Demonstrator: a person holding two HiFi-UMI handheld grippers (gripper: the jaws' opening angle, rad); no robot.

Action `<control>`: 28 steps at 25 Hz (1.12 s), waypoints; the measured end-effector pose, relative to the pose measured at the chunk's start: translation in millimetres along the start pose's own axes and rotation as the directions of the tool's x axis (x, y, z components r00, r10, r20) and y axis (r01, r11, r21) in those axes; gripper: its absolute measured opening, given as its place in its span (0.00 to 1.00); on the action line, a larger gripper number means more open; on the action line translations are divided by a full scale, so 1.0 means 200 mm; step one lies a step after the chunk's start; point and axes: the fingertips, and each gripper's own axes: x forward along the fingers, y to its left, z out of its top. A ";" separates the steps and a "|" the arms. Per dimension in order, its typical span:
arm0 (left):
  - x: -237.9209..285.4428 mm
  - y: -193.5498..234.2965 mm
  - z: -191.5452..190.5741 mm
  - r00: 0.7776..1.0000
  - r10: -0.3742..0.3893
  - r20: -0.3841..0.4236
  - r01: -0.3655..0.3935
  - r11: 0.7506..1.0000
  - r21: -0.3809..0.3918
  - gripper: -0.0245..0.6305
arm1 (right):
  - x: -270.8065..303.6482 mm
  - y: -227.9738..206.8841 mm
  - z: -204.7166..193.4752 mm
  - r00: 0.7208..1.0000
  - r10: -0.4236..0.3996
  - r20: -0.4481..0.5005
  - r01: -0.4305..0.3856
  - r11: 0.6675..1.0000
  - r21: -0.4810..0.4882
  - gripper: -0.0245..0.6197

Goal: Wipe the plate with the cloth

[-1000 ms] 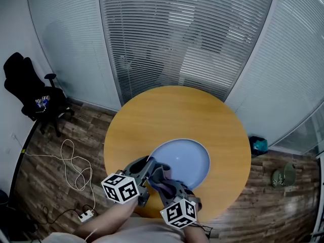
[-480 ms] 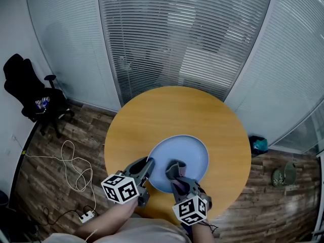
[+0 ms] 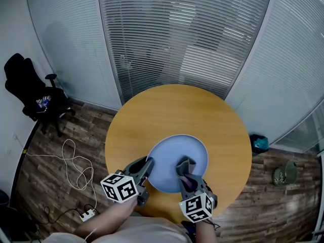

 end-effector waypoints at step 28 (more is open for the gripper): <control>0.00 0.05 -0.07 0.999 0.017 -0.030 -0.018 0.998 -0.062 0.14 | -0.06 -0.11 -0.16 0.998 -0.054 -0.044 0.057 0.994 0.089 0.12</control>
